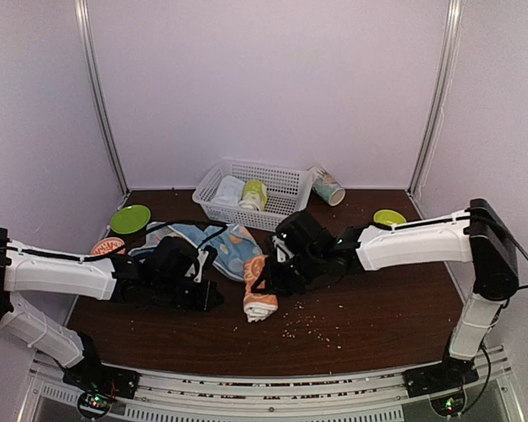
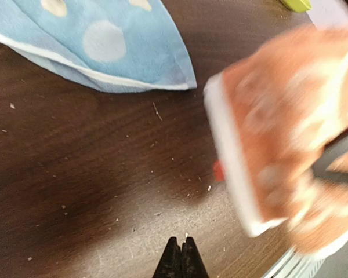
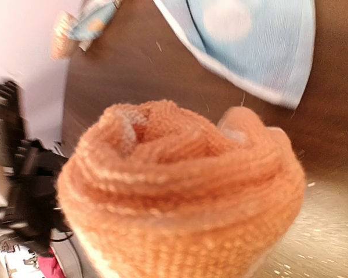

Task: Roll the towels
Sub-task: Pick up the towel from the center of the board, then move the bin to the center of the board.

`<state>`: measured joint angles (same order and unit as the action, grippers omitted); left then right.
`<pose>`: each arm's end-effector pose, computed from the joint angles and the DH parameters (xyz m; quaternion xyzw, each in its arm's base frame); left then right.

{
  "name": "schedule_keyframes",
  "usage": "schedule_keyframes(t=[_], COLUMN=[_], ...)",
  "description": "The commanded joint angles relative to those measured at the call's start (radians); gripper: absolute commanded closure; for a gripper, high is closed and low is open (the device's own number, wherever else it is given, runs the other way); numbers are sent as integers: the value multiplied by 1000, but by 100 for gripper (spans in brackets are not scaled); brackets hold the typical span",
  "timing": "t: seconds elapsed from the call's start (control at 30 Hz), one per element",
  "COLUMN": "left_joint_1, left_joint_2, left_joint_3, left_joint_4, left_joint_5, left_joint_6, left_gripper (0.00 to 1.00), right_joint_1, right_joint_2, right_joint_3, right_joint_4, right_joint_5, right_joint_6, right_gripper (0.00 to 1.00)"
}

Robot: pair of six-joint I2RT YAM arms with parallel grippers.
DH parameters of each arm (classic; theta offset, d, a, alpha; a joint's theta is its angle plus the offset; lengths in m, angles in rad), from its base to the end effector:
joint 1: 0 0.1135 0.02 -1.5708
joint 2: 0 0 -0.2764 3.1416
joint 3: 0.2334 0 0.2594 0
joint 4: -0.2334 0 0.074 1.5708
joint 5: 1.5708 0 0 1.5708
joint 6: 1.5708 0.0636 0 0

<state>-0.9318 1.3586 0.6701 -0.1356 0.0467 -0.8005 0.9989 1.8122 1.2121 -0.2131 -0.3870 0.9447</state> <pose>0.1695 -0.2331 0.1687 0.0696 0.9283 -0.2919 0.2196 0.2069 0.3658 0.1923 -0.0958 0.9095 0.4005 0.0571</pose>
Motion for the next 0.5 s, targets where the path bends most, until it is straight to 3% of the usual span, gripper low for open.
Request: schedule_keyframes(t=[0.0,0.2,0.47], left_joint_1=[-5,-4,-4], left_joint_2=[-77,-148,-193], left_joint_3=[52,100,106], left_joint_4=[-118,-205,-226], left_joint_5=[-81,-178,-283], left_joint_6=[28,60,106], left_gripper=[100,100,100], right_joint_1=[-79,-219,-435], right_joint_2=[-145,-191,-8], right_joint_3=[64,240,506], right_joint_4=[-140,-263,-117], right_joint_5=[49,76,26], right_joint_6=[-127,-243,-259], right_gripper=[100,100,100])
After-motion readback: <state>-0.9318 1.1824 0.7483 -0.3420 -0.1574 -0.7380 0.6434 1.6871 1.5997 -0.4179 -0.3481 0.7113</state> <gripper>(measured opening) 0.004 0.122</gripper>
